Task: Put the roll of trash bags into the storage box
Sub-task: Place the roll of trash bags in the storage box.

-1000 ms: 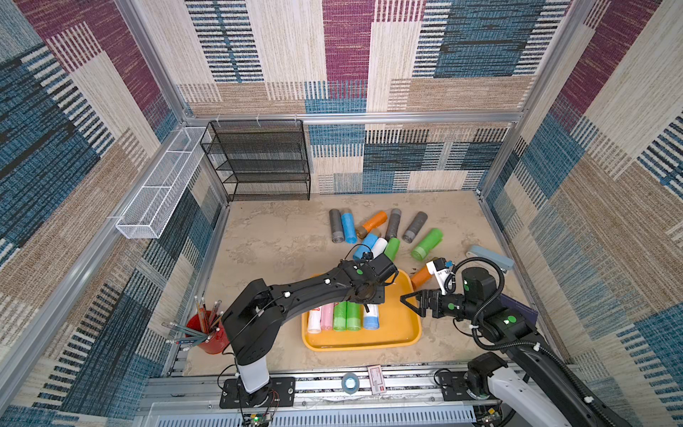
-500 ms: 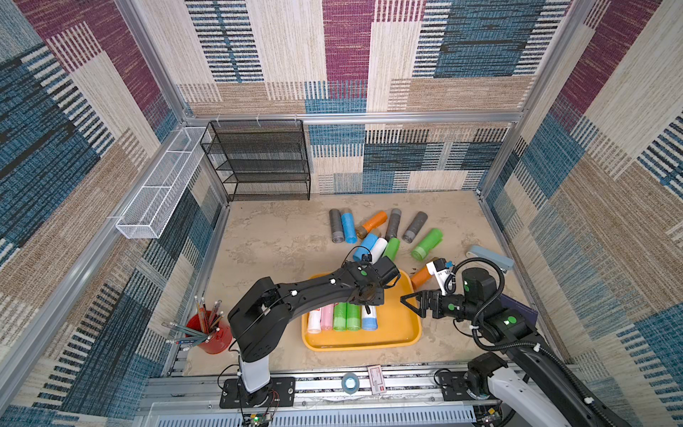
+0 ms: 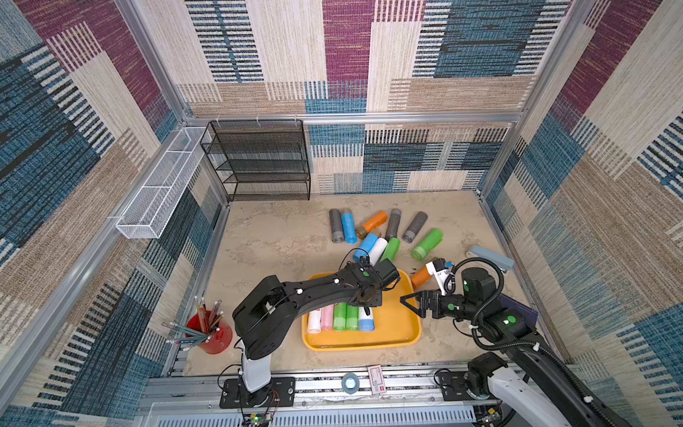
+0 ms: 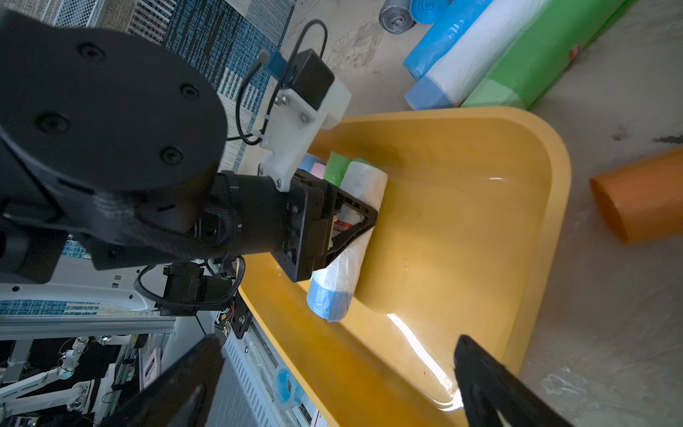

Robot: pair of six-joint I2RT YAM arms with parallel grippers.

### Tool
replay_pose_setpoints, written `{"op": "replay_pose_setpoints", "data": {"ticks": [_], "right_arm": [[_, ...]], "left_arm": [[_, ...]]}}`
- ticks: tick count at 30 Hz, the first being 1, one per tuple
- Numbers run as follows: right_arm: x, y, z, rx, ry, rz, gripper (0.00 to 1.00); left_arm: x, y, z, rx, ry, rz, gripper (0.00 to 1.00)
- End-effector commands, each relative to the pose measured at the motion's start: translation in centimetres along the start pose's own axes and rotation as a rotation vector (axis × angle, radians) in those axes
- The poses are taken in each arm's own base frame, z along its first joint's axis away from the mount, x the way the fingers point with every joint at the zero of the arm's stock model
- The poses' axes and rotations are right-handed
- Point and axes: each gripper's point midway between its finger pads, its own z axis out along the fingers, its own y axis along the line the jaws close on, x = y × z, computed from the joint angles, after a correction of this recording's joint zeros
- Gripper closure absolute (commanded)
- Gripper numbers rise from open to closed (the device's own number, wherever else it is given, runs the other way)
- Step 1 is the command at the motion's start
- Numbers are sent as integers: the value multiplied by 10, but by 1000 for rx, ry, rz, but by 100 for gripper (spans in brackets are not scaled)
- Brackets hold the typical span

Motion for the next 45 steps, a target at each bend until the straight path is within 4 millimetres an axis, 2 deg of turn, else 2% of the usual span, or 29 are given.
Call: {"op": "replay_pose_setpoints", "data": {"ticks": [1, 20, 37, 45], "right_arm": [[-2, 4, -1, -20, -7, -17, 1], [-3, 5, 0, -20, -6, -18, 1], [-3, 3, -1, -10, -15, -17, 1], [-3, 2, -1, -8, -14, -16, 1]], "left_arm": [[-3, 4, 0, -28, -9, 2, 65], [-1, 0, 16, -68, 23, 26, 64], [4, 8, 22, -107, 39, 32, 64], [4, 7, 22, -104, 41, 36, 60]]}}
